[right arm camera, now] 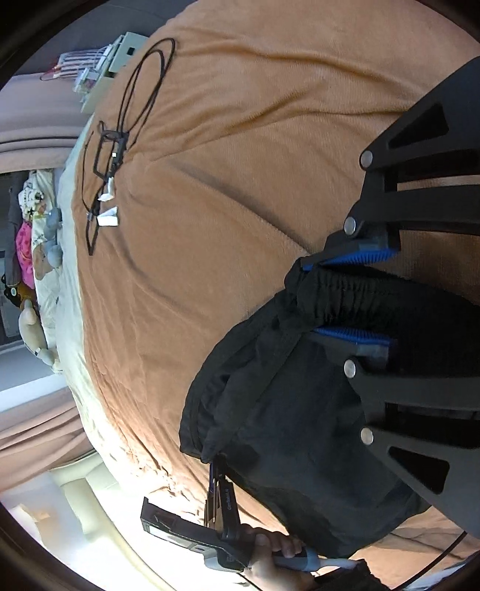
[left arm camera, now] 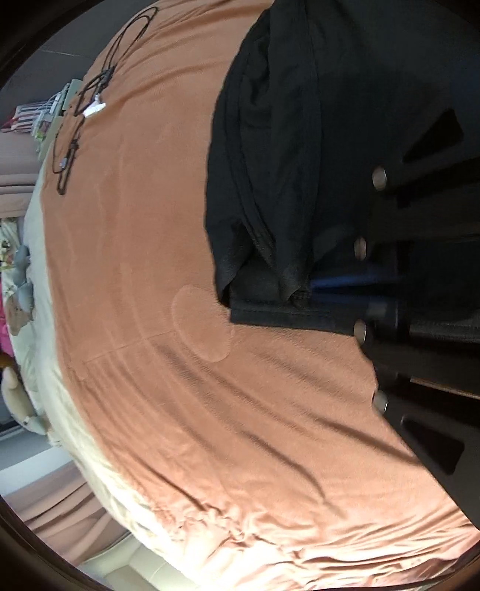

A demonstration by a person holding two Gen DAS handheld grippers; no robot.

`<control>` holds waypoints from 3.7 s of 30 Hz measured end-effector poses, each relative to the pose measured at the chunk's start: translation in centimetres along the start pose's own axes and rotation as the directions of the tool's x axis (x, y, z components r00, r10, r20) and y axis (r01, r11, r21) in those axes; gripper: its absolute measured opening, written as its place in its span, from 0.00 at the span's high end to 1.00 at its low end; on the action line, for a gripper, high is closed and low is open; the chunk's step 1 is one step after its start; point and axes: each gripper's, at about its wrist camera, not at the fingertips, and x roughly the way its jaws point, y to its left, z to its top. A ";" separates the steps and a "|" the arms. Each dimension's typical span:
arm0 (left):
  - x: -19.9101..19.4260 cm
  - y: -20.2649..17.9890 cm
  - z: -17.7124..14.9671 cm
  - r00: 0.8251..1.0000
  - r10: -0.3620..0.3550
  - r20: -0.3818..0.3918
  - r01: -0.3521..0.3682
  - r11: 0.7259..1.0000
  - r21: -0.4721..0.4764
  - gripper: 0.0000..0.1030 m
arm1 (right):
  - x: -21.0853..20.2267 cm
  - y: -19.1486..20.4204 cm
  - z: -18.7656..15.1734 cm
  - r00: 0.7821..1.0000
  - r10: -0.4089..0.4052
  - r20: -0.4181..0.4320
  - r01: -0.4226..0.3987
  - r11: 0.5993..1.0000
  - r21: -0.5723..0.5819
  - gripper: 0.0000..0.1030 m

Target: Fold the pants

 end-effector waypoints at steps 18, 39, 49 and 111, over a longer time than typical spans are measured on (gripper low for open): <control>-1.0 0.8 5.0 0.990 0.093 0.106 -0.084 0.993 -0.085 0.98 | 0.4 0.4 1.3 0.996 -0.063 0.064 0.059 0.997 0.055 0.80; -8.3 3.8 -1.3 0.996 0.068 0.057 -0.060 0.988 -0.140 0.28 | -4.0 -3.5 -1.8 0.996 0.081 0.045 -0.089 0.969 0.231 0.26; -12.7 4.4 -7.6 0.998 0.026 0.056 -0.017 0.987 -0.160 0.28 | -5.4 -4.3 -4.4 0.991 0.130 0.016 -0.128 0.940 0.315 0.26; -12.5 7.5 -18.2 0.940 -0.337 0.049 0.333 0.875 -0.351 0.92 | -2.5 -3.4 -5.1 0.957 0.288 0.041 -0.275 0.851 0.447 0.93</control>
